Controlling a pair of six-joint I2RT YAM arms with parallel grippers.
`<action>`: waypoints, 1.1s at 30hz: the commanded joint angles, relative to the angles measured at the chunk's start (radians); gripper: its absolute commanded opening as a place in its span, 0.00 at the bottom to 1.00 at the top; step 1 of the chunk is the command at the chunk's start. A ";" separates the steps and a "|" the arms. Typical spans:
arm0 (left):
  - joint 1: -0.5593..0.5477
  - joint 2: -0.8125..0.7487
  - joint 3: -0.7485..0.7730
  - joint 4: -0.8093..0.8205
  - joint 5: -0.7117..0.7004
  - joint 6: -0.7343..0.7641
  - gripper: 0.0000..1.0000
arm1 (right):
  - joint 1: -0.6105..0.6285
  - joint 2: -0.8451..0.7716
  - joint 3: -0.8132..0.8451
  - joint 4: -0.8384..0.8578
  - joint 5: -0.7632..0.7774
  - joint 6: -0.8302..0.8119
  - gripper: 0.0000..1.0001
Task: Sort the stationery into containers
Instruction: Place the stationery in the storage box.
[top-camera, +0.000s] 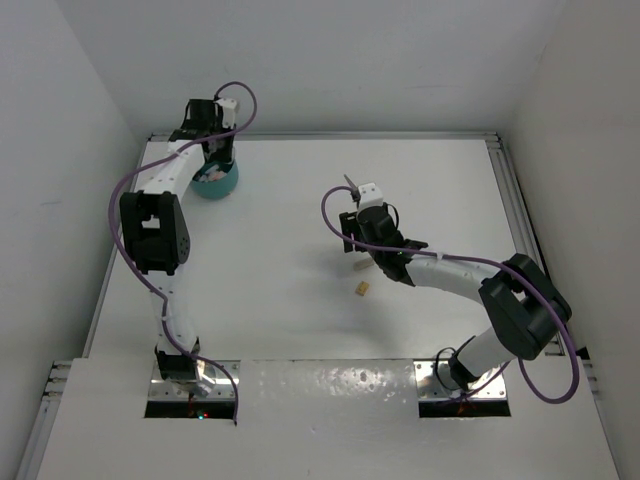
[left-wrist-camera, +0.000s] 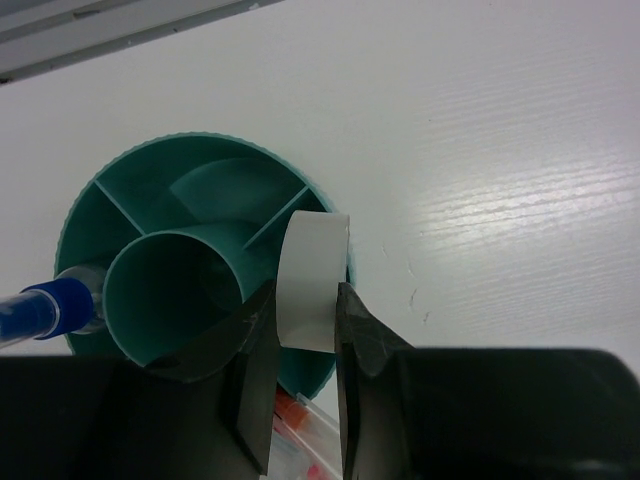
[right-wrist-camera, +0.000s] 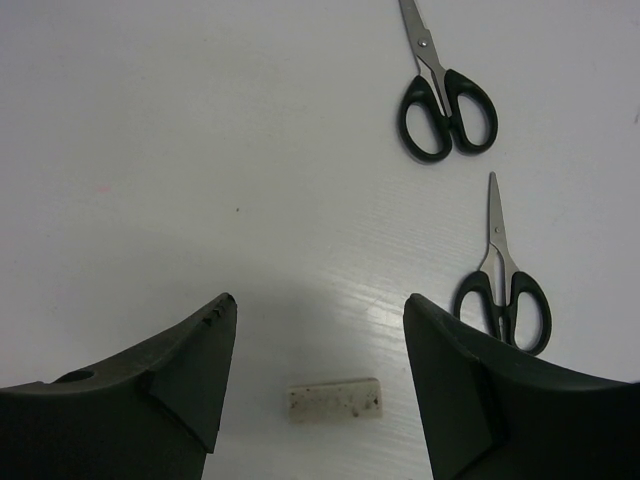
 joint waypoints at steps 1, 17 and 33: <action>-0.007 -0.003 0.006 0.036 -0.041 -0.021 0.00 | -0.004 -0.025 -0.001 0.040 0.017 0.006 0.67; -0.007 0.011 -0.023 0.055 -0.095 -0.021 0.01 | -0.004 -0.030 0.004 0.027 0.023 -0.010 0.67; -0.006 0.020 0.005 0.041 -0.070 -0.030 0.43 | -0.004 -0.028 0.007 0.024 0.026 -0.010 0.67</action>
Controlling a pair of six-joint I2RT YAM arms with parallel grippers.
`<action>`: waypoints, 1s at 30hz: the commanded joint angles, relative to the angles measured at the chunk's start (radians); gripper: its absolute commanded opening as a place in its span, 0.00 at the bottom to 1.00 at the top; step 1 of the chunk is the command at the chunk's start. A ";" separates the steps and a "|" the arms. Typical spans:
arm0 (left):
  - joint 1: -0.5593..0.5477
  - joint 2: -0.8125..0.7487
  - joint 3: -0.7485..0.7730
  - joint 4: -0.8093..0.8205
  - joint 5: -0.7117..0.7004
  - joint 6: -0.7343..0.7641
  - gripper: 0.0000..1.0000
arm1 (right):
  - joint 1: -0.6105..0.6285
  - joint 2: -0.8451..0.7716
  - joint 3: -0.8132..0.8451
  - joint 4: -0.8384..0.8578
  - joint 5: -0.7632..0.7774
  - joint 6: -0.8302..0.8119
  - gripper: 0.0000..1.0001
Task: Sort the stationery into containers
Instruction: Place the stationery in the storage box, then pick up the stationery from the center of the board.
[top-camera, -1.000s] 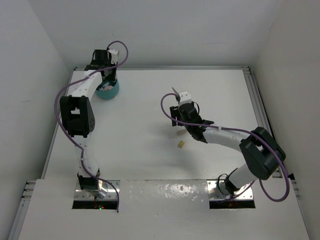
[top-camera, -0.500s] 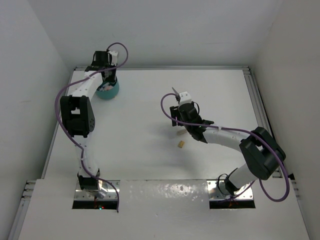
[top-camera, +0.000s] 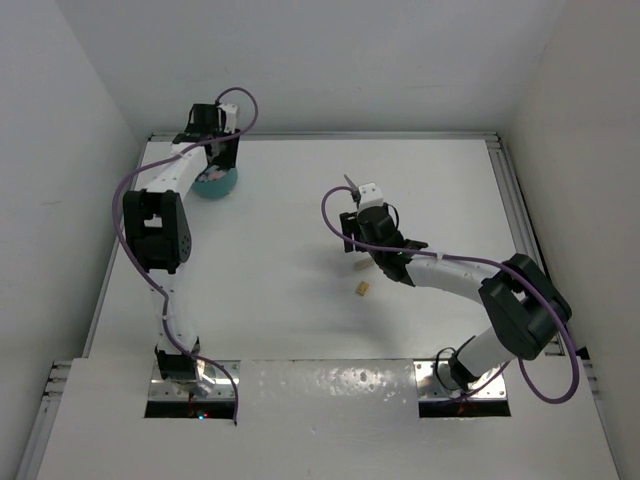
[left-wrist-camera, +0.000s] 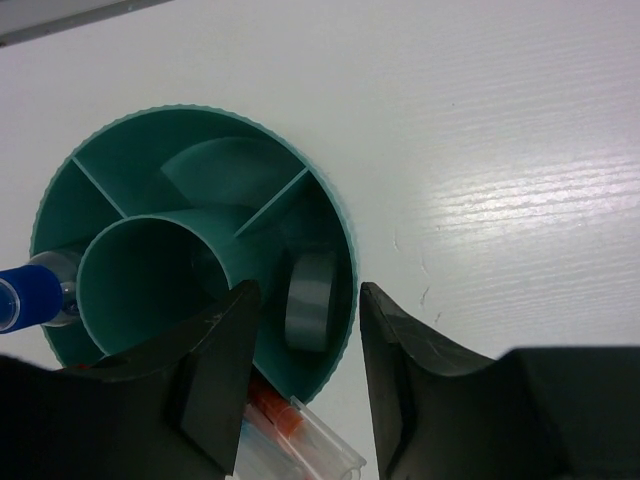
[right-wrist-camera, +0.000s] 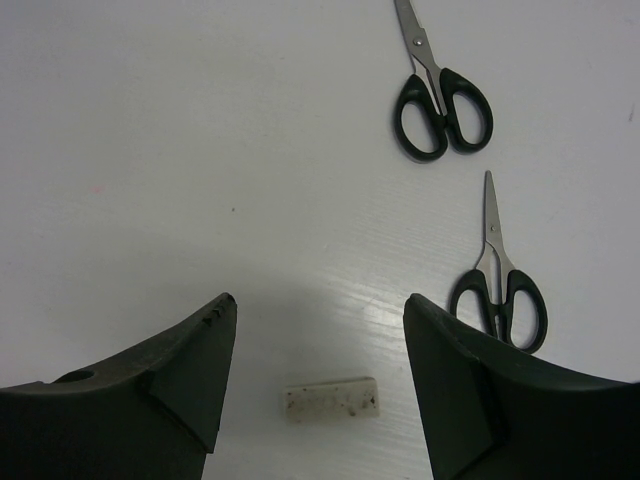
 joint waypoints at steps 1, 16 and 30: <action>-0.005 0.003 0.033 0.021 0.004 -0.016 0.43 | -0.004 -0.028 0.011 0.025 0.018 -0.010 0.67; 0.023 -0.081 0.173 -0.004 0.176 -0.116 0.49 | -0.061 -0.084 0.078 -0.090 -0.095 -0.033 0.68; 0.175 -0.207 0.159 -0.090 0.394 -0.154 0.32 | -0.216 -0.089 0.124 -0.207 -0.216 -0.050 0.64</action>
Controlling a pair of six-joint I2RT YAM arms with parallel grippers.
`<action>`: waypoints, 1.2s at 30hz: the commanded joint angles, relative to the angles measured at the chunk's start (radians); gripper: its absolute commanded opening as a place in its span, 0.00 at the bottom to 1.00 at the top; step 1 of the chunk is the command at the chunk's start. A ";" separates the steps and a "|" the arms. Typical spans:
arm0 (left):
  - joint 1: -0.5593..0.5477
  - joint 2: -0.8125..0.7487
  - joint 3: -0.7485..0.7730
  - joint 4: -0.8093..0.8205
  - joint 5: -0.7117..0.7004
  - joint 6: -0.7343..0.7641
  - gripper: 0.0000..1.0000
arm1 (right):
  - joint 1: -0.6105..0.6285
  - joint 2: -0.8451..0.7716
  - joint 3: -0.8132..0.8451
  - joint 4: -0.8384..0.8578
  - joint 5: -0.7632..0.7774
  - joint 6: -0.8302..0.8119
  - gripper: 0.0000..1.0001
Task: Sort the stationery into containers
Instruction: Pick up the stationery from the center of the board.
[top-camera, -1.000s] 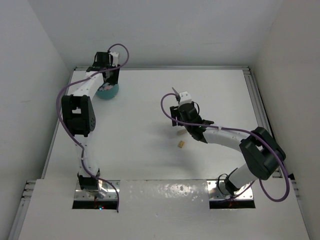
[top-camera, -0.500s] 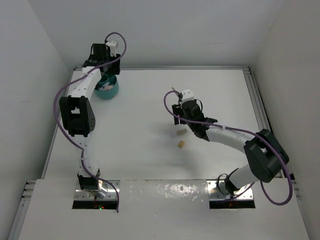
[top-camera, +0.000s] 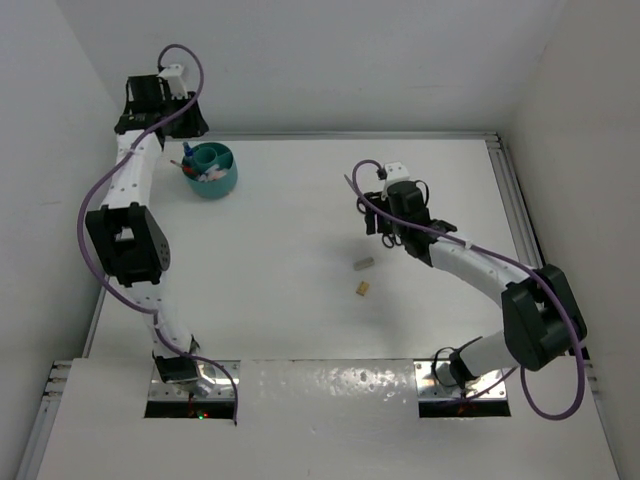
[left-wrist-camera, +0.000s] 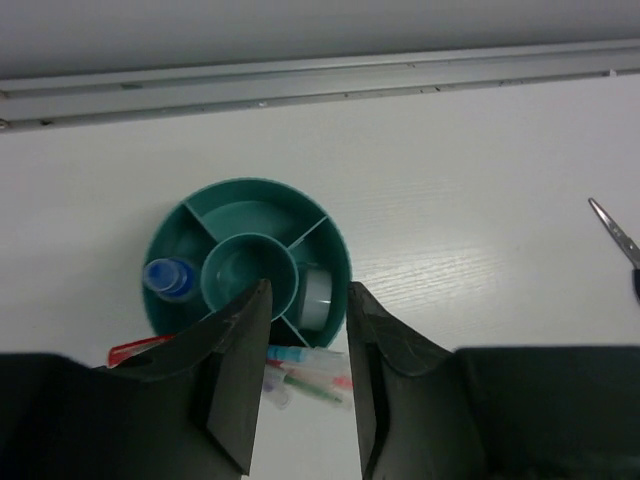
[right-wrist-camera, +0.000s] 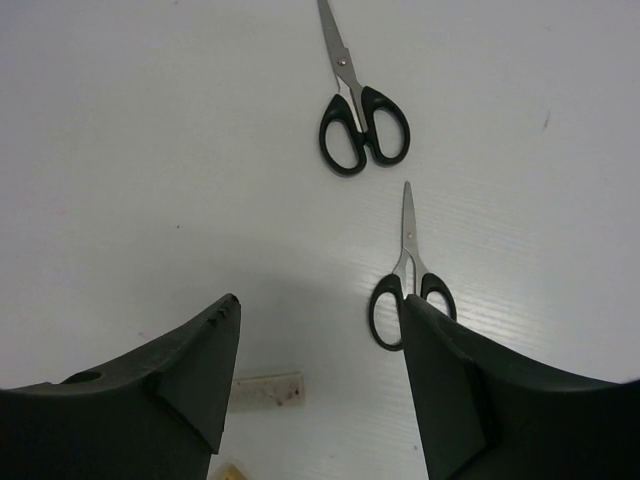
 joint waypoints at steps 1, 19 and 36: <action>0.024 -0.093 0.023 -0.020 0.048 0.014 0.34 | -0.032 0.004 0.028 0.000 -0.054 -0.003 0.65; 0.109 -0.253 -0.092 -0.089 0.158 0.053 0.28 | -0.158 0.451 0.436 -0.129 -0.155 -0.058 0.36; 0.084 -0.271 -0.190 -0.111 0.192 0.054 0.26 | -0.182 0.455 0.363 -0.116 -0.183 0.003 0.42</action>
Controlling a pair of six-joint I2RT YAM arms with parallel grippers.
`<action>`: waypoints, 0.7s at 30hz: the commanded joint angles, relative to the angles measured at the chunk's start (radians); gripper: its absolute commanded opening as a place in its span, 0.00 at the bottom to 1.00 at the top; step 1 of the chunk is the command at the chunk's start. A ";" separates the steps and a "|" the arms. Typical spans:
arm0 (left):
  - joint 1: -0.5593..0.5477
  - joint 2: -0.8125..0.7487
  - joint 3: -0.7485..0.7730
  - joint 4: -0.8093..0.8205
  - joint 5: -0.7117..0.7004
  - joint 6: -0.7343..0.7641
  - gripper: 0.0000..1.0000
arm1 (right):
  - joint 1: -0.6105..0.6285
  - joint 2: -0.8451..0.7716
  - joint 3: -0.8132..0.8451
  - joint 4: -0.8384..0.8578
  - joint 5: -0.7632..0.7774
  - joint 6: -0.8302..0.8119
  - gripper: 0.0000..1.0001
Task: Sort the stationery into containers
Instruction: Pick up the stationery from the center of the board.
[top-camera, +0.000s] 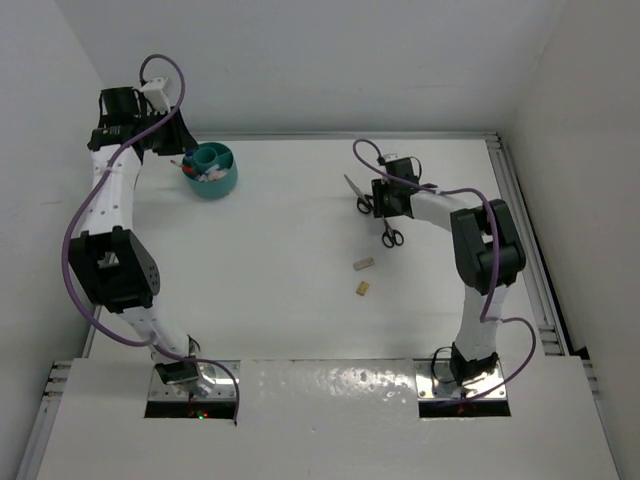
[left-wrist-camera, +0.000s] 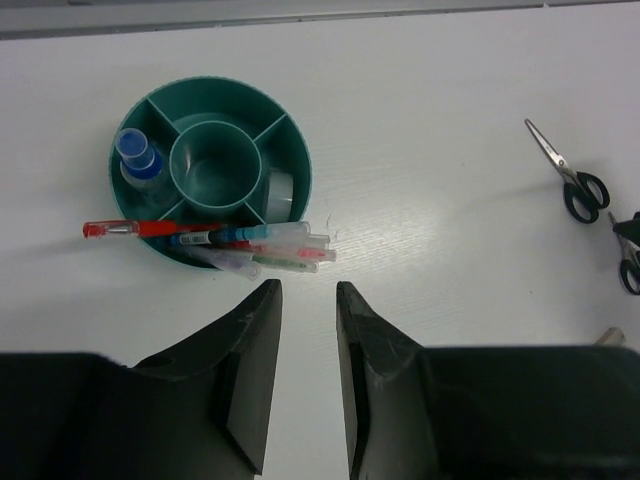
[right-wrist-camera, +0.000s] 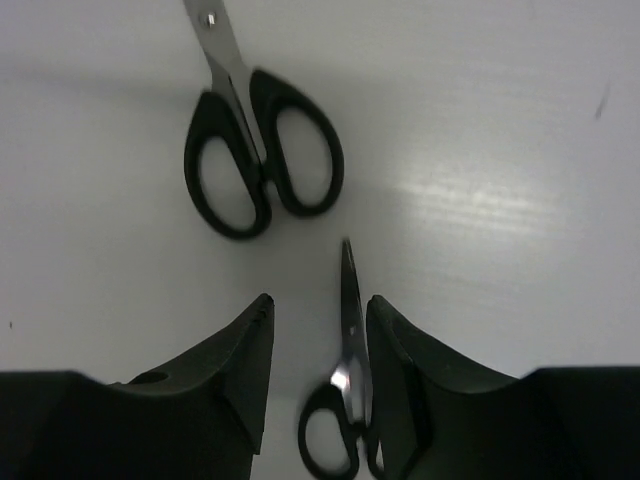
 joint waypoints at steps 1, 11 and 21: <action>-0.019 -0.035 0.004 0.007 0.026 0.027 0.26 | 0.014 -0.125 -0.075 -0.021 -0.010 0.025 0.42; -0.065 -0.069 -0.042 -0.033 -0.059 0.027 0.26 | 0.174 -0.486 -0.502 0.113 0.303 0.755 0.55; -0.057 -0.182 -0.157 -0.052 -0.054 0.048 0.26 | 0.241 -0.387 -0.394 -0.184 0.337 1.163 0.62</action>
